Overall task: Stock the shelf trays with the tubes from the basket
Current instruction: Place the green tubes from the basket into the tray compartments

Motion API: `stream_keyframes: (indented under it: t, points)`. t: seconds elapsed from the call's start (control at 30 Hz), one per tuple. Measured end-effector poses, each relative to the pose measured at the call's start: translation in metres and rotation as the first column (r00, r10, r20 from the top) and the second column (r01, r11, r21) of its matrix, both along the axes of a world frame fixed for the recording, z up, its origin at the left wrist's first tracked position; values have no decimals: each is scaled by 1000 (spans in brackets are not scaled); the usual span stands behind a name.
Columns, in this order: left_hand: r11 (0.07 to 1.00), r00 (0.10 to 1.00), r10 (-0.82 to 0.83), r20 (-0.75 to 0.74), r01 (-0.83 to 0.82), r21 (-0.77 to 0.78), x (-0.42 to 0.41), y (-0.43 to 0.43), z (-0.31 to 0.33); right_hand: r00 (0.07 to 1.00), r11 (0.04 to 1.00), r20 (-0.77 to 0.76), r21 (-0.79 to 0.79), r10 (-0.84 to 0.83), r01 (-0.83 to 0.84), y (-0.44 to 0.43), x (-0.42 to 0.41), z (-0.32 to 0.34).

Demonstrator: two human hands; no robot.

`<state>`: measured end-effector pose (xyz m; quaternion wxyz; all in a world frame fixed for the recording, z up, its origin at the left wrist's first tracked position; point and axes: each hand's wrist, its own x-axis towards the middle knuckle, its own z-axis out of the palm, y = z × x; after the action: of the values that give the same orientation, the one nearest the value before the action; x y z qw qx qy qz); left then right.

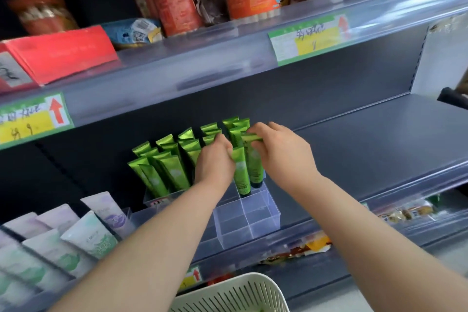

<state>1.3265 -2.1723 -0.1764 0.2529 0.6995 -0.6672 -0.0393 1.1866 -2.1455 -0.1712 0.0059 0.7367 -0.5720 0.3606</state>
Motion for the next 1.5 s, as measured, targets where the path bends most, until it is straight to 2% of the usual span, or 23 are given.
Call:
stream_keyframes:
  t: [0.33, 0.47, 0.6, 0.8, 0.93, 1.1, 1.23, 1.3, 1.37, 1.43, 1.5]
  points:
    - [996, 993, -81, -87, 77, -48, 12, 4, -9, 993, 993, -121, 116, -9, 23, -23, 15, -27]
    - [995, 991, -91, -99, 87, -46, 18, 11, -8, 996, 987, -85, 156, -17, 30, -22, 19, -35]
    - [993, 988, -94, -125, 85, -81, 25, 21, -4, 999, 998, -48, 66, -9, 12, -17, 24, -34]
    - [978, 973, -142, -183, 110, -177, 39, 46, -7, 1000, 978, -12, -208, -2, -1, 17, 46, -41]
    - [943, 938, -241, -251, 165, -290, 58, 86, -38, 999, 977, 46, -215, 21, -10, 59, 66, -71]
    - [940, 944, -256, -208, 192, -283, 90, 142, -97, 993, 993, 56, -73, 101, -97, 103, 84, -129]
    - [979, 965, -183, -185, 162, -125, 113, 178, -142, 996, 992, -39, 94, 86, -82, 126, 87, -171]
    - [994, 980, -103, -168, 109, 31, 121, 191, -162, 982, 967, -149, 245, 114, -75, 135, 90, -187]
    - [969, 992, -24, -122, 53, 240, 127, 201, -182, 947, 868, -241, 491, 212, -69, 144, 93, -199]
    - [916, 996, -7, -87, 41, 399, 133, 210, -204, 920, 689, -256, 725, 295, -19, 149, 92, -212]
    - [865, 998, -1, -59, 31, 501, 138, 221, -224, 879, 549, -308, 834, 365, 64, 150, 89, -218]
